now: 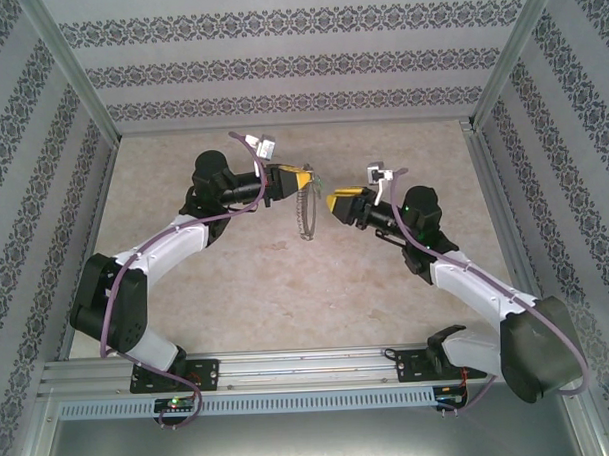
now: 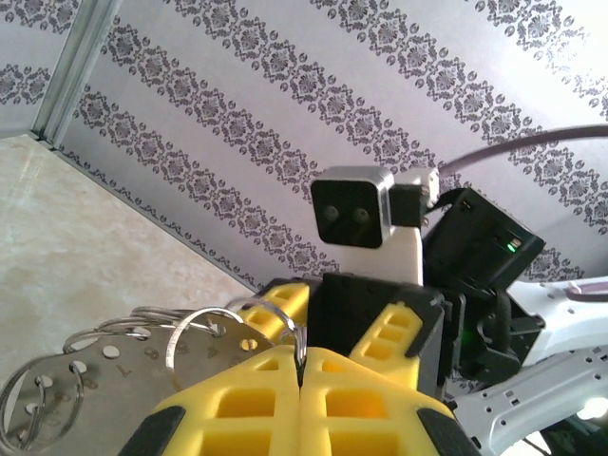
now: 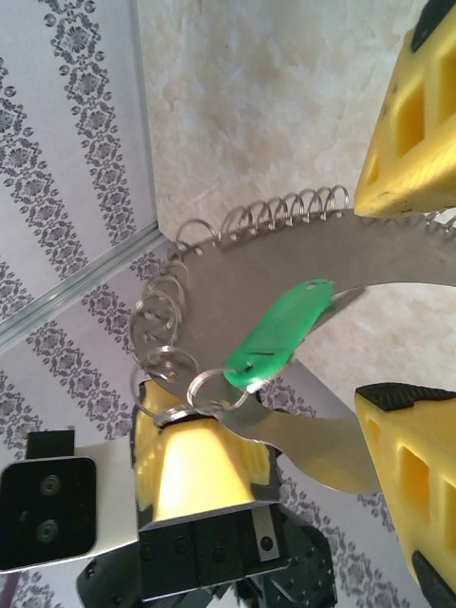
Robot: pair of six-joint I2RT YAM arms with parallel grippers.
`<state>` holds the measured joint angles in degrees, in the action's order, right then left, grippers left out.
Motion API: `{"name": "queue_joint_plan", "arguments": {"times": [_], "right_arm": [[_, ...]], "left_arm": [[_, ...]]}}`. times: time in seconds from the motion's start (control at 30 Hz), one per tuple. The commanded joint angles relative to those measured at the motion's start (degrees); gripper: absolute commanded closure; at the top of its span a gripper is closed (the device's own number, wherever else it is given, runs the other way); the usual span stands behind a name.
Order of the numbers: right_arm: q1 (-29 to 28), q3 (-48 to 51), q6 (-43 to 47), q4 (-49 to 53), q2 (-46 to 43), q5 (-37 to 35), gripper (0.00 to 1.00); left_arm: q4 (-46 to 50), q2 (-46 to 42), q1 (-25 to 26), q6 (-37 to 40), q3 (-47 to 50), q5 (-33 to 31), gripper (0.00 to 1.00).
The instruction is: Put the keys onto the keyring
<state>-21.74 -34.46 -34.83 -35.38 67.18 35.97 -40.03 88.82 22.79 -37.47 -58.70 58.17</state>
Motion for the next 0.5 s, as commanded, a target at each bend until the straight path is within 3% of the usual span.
{"name": "queue_joint_plan", "arguments": {"times": [0.0, 0.47], "right_arm": [[-2.1, -1.1, 5.7, 4.0, -0.6, -7.5, 0.50], [-5.7, -6.6, 8.8, 6.4, 2.4, -9.6, 0.49]], "left_arm": [[-5.5, -1.3, 0.3, -1.2, 0.2, -0.5, 1.00], [-5.2, -1.1, 0.8, -0.9, 0.0, -0.7, 1.00]]}}
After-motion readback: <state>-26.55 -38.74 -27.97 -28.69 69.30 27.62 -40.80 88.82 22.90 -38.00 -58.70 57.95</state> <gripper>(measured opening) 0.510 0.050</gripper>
